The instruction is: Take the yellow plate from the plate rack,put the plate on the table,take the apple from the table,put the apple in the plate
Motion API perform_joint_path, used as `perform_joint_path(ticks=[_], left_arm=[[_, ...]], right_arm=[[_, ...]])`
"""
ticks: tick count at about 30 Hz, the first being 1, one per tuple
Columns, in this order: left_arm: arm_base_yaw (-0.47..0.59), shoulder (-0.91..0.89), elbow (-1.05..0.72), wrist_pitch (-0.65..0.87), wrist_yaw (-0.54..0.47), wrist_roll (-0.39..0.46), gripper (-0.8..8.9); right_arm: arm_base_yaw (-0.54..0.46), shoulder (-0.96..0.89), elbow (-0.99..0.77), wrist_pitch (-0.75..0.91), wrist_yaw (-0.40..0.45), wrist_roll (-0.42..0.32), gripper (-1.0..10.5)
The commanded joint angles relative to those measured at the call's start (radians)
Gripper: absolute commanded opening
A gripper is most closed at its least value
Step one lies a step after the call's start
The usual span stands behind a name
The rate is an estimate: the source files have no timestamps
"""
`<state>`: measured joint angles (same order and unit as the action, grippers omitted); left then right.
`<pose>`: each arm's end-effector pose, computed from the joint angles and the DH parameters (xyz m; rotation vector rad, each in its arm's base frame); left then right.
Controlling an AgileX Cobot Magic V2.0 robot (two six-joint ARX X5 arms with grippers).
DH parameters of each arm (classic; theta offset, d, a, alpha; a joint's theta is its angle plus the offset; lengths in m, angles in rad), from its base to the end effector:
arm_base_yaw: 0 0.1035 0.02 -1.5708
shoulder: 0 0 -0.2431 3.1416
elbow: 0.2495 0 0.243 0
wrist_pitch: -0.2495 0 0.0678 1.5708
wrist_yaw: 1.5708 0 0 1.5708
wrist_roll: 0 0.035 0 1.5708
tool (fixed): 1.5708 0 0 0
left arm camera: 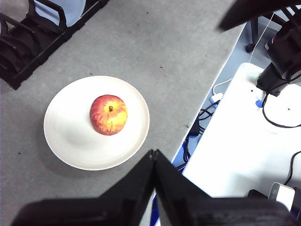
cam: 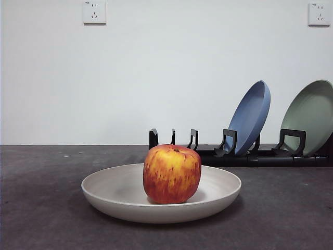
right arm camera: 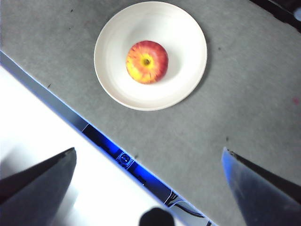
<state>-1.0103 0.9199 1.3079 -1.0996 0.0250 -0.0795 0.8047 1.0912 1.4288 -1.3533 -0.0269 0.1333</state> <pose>0.0768 -0.1240 0.3744 0.2816 0.6921 -0.9608 0.1132 0.1191 0.3664 -0.2794 1.0098 0.6886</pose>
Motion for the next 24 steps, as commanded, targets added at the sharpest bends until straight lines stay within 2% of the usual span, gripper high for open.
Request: perform_joint_path(ticks=[1, 4, 10, 15, 24], left_arm=[[-0.002, -0.001, 0.000, -0.002, 0.001, -0.003, -0.08], [-0.002, -0.001, 0.000, -0.002, 0.001, -0.003, -0.08], [-0.002, -0.001, 0.000, -0.003, 0.001, -0.003, -0.08], [-0.002, -0.001, 0.000, -0.003, 0.001, -0.003, -0.08], [-0.002, -0.001, 0.000, -0.001, 0.000, -0.004, -0.08]], right_arm=[[0.001, -0.040, -0.002, -0.024, 0.005, 0.033, 4.5], [0.001, -0.095, -0.002, -0.024, -0.003, 0.032, 2.6], [0.001, -0.160, -0.002, -0.024, -0.069, 0.031, 0.1], [0.001, -0.187, -0.002, -0.024, -0.117, 0.021, -0.1], [0.001, -0.193, -0.002, -0.024, -0.123, 0.021, -0.1]])
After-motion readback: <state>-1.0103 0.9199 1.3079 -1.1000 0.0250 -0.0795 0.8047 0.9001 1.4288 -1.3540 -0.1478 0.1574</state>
